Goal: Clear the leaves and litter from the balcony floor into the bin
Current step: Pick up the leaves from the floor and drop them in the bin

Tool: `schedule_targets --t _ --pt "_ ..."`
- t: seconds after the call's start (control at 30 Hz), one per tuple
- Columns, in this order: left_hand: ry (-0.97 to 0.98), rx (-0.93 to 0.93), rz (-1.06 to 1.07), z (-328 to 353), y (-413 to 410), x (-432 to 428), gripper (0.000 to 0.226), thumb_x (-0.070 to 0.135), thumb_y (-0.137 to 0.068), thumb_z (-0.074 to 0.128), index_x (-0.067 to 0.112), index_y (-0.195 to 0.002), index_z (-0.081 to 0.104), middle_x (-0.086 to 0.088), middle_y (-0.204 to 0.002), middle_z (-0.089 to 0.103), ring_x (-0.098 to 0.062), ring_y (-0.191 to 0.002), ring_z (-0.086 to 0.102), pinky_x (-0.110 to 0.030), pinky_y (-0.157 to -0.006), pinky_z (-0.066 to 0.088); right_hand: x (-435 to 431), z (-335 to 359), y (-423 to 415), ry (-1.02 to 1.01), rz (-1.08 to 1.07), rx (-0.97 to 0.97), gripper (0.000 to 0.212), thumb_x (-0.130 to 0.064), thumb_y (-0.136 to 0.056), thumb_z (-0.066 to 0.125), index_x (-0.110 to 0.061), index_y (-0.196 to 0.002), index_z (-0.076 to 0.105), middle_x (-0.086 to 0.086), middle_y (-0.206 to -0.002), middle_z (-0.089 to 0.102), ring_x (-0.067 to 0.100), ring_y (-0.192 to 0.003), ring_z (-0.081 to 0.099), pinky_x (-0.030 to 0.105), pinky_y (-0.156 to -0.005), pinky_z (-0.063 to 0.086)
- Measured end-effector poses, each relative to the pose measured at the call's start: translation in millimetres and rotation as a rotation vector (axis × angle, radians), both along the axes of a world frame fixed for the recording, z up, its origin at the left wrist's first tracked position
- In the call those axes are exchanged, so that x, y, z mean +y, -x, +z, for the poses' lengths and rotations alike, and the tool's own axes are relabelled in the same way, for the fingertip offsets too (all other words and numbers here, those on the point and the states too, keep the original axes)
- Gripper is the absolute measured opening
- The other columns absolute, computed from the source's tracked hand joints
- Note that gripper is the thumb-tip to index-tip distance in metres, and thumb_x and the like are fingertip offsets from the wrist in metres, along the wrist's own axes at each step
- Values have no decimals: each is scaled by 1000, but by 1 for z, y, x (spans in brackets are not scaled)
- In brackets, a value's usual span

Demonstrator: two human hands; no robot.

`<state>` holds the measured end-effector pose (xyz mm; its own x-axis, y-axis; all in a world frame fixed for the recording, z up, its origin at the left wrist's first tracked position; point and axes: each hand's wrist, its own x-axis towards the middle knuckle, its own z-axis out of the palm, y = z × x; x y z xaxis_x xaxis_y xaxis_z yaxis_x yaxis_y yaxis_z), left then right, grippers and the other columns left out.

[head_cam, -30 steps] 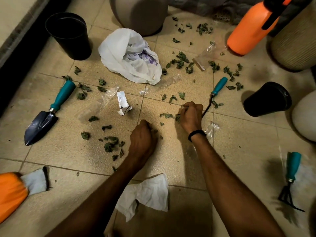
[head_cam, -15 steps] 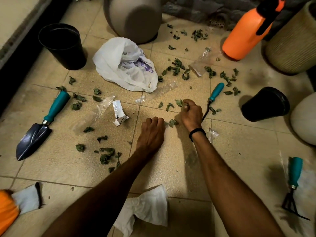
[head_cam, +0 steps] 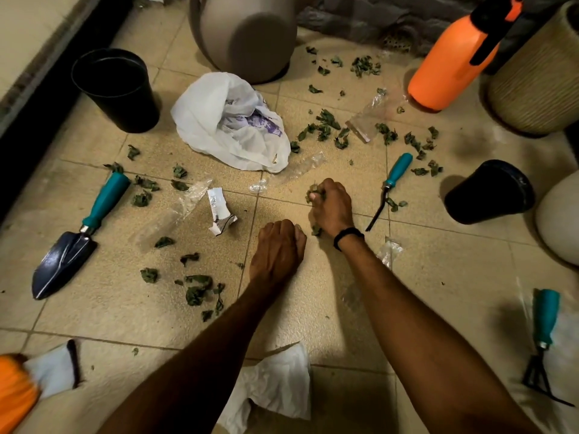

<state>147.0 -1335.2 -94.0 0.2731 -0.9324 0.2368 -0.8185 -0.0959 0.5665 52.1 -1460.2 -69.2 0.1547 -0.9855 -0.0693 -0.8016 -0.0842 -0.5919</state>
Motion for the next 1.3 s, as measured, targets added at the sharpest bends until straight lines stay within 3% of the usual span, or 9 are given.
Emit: schedule_targets --t 0.13,0.27,0.37,0.5,0.67,0.9,1.0,1.1,1.3 --pt "-6 90 20 -3 -1 -2 22 24 -106 44 13 -89 50 -8 -80 51 -26 -74 49 -41 -73 42 9 18 26 -234 -151 -198 11 -21 -93 65 -12 -99 62 -3 -92 63 14 -85 57 21 -66 37" --pt "3 230 36 -6 -6 -2 15 16 -107 40 11 -110 54 -7 -100 56 -23 -91 50 -33 -88 42 30 19 45 -233 -14 -74 19 -9 -95 57 -15 -111 63 -4 -100 61 13 -95 57 18 -74 38" --pt "-3 299 89 -6 -5 -5 32 14 -106 33 7 -133 51 -12 -118 59 -22 -107 52 -24 -96 35 47 10 42 -179 62 4 39 -4 -93 52 -20 -128 58 5 -116 52 14 -102 50 18 -87 37" --pt "-51 255 98 3 -6 -26 33 4 -100 37 3 -128 54 -18 -108 56 -32 -100 53 -32 -83 35 73 3 22 24 68 136 28 -28 -103 41 -18 -126 54 9 -118 42 22 -105 44 31 -91 43" --pt "-116 201 3 7 -11 -79 23 10 -101 46 5 -121 58 -18 -110 55 -33 -99 55 -31 -78 37 88 -10 15 146 80 154 26 -27 -105 33 -17 -118 52 8 -115 43 23 -97 42 40 -86 45" --pt "-136 -17 -362 0 -31 -98 31 20 -97 59 -1 -120 63 -23 -114 58 -41 -92 56 -46 -83 44 92 -12 15 122 67 53 54 -48 -100 35 -19 -146 32 8 -126 37 21 -111 37 32 -94 36" --pt "-54 -83 -436 -6 -34 -95 29 22 -93 56 -3 -103 66 -22 -99 59 -36 -82 53 -47 -69 48 90 -15 16 135 80 91 61 -55 -98 38 -24 -149 27 7 -130 37 20 -114 36 31 -93 37" --pt "-57 -31 -407 -3 -29 -95 14 11 -94 56 -2 -93 60 -22 -93 56 -36 -78 53 -43 -66 43 88 -19 17 171 108 175 52 -51 -100 40 -27 -145 37 8 -125 42 22 -108 39 32 -90 41" --pt "-122 245 -104 17 -13 -62 9 9 -99 55 1 -100 59 -19 -97 59 -31 -87 54 -42 -74 43 86 -18 15 276 138 220 17 -26 -101 48 -13 -100 59 9 -95 54 26 -83 50 43 -75 49"
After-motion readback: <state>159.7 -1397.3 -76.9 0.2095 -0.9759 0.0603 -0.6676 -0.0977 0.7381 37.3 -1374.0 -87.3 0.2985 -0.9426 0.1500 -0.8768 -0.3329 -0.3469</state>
